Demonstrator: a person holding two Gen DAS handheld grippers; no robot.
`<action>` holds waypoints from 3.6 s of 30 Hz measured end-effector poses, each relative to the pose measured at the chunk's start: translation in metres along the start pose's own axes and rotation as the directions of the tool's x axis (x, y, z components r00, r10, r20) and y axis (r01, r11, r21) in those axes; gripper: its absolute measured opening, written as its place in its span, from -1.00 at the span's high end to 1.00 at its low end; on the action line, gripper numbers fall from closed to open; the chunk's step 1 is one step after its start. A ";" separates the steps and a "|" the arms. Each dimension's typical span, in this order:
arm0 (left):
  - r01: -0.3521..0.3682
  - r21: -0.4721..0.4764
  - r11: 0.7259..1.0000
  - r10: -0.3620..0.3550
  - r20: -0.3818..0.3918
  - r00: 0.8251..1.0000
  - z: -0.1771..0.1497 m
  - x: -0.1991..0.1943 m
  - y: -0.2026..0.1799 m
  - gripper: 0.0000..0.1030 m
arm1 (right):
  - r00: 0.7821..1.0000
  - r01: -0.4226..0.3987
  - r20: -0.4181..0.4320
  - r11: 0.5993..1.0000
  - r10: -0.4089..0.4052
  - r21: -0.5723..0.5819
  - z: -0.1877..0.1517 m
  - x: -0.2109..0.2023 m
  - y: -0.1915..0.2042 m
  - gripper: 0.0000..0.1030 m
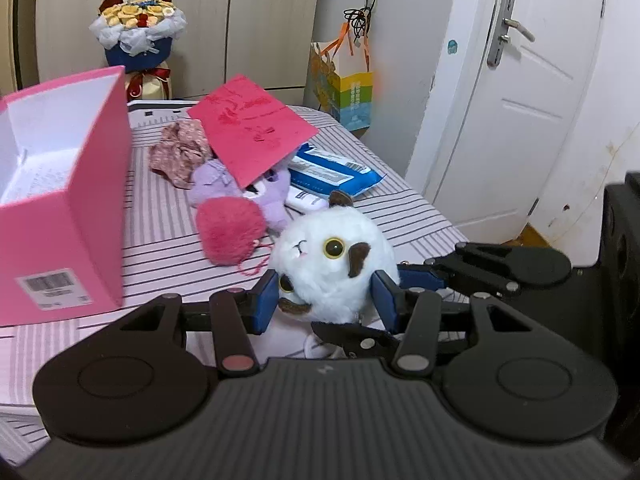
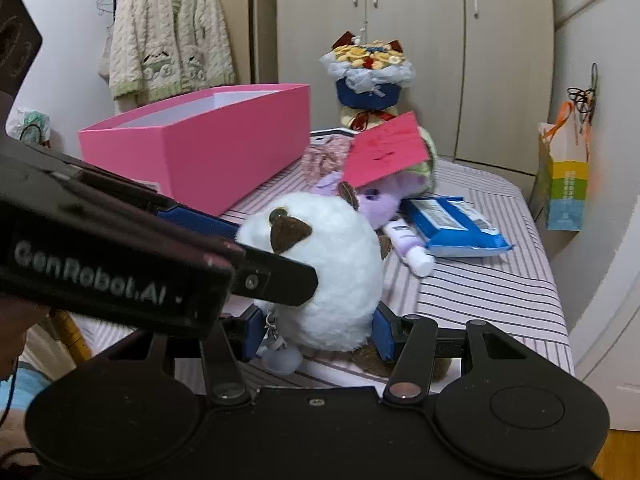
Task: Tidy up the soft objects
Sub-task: 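Lift the white plush cat with both grippers and carry it over the pink box, then lower the plush cat into the pink box and open both grippers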
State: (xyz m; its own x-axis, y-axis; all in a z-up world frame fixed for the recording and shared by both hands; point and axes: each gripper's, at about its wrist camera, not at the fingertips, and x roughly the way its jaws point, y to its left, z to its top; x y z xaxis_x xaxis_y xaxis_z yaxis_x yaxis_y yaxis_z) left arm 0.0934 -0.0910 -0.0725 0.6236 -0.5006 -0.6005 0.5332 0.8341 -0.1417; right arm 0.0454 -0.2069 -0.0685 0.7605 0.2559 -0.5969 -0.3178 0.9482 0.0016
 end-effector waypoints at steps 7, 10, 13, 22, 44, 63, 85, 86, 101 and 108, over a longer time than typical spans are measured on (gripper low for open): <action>-0.043 -0.017 0.999 0.042 -0.095 0.995 0.001 -0.034 0.014 0.01 | 0.997 -0.070 -0.046 0.996 0.067 -0.061 0.012 -0.012 0.038 -0.13; -0.068 0.001 0.998 0.068 -0.119 0.991 -0.001 -0.050 0.019 0.00 | 0.993 -0.105 -0.055 0.992 0.101 -0.073 0.019 -0.015 0.052 -0.13; -0.089 0.006 0.996 0.089 -0.129 0.988 -0.002 -0.067 0.025 0.00 | 0.988 -0.145 -0.062 0.987 0.140 -0.074 0.028 -0.019 0.064 -0.13; -0.123 0.033 0.992 0.126 -0.117 0.985 0.006 -0.114 0.039 0.01 | 0.978 -0.208 -0.056 0.973 0.203 -0.096 0.054 -0.034 0.095 -0.14; -0.194 -0.070 0.978 0.199 0.061 0.978 0.100 -0.116 0.153 0.00 | 0.957 -0.287 0.019 0.955 0.289 -0.076 0.183 0.059 0.106 -0.14; -0.239 -0.328 0.914 0.240 -0.039 0.970 0.137 -0.013 0.265 -0.04 | 0.945 -0.314 -0.183 0.907 0.270 -0.281 0.249 0.200 0.106 -0.14; -0.203 -0.431 0.879 0.151 -0.152 0.977 0.142 0.058 0.295 -0.02 | 0.959 -0.159 -0.277 0.921 0.059 -0.356 0.246 0.250 0.102 -0.24; -0.205 -0.427 0.881 0.149 -0.159 0.976 0.142 0.059 0.295 -0.02 | 0.963 -0.144 -0.265 0.923 0.048 -0.356 0.246 0.249 0.102 -0.28; -0.220 -0.224 0.949 0.215 -0.048 0.975 0.132 -0.032 0.252 -0.27 | 0.964 -0.243 -0.143 0.960 0.224 -0.138 0.232 0.147 0.075 -0.29; -0.235 -0.136 0.962 0.235 -0.011 0.972 0.122 -0.084 0.217 -0.32 | 0.961 -0.263 -0.112 0.959 0.251 -0.105 0.221 0.093 0.071 -0.29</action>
State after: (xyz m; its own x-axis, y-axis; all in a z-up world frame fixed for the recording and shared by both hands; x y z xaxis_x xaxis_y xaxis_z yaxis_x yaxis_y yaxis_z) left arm 0.2263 0.1033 0.0431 0.7252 -0.2876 -0.6256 0.2888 0.9518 -0.1028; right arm 0.2184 -0.0738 0.0535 0.5879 0.4629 -0.6634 -0.5642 0.8223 0.0737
